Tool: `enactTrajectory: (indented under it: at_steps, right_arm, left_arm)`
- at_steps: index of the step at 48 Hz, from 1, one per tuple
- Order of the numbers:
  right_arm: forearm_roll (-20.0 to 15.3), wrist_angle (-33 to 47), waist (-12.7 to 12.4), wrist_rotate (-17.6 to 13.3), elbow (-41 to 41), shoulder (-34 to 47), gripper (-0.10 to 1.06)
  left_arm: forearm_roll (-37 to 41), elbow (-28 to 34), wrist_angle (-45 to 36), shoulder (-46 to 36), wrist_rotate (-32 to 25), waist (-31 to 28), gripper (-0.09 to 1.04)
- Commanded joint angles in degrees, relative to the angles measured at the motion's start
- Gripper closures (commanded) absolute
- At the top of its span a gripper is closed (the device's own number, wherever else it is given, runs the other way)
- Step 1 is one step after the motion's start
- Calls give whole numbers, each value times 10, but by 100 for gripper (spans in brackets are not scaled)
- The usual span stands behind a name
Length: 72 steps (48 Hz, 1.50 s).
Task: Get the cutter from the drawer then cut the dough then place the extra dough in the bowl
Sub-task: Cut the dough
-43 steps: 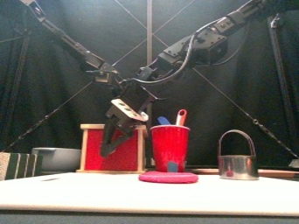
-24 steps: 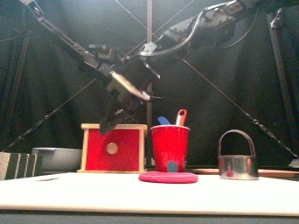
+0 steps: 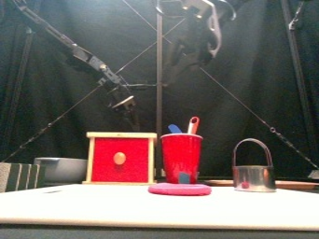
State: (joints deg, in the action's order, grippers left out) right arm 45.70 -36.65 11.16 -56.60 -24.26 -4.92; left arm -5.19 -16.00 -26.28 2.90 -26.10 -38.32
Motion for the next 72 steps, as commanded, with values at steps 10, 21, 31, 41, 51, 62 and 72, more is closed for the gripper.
enactTrajectory:
  at_steps: [10, 21, 31, 41, 51, 62, 72]
  right_arm:
    - [-96, 16, 6, -1, -127, -123, 45]
    - [-126, 66, 9, -1, -180, -135, 12]
    - [-127, 53, 18, 0, -189, -110, 4]
    - [-135, 50, 18, 34, -190, -72, 4]
    - [-186, 40, 14, 126, -185, -47, 4]
    - [-229, -4, 1, 207, -173, -40, 7]
    - [-238, -4, -9, 231, -160, -28, 17]
  left_arm:
    - [-64, -78, 171, -95, 8, 74, 51]
    - [-127, -197, 413, -148, 9, 157, 50]
    - [-187, -276, 514, -203, 7, 250, 50]
    - [-191, -337, 600, -249, 9, 349, 50]
    - [-201, -389, 655, -279, 10, 412, 50]
    - [-210, -424, 661, -289, 10, 443, 50]
    - [-184, -446, 661, -289, 11, 476, 51]
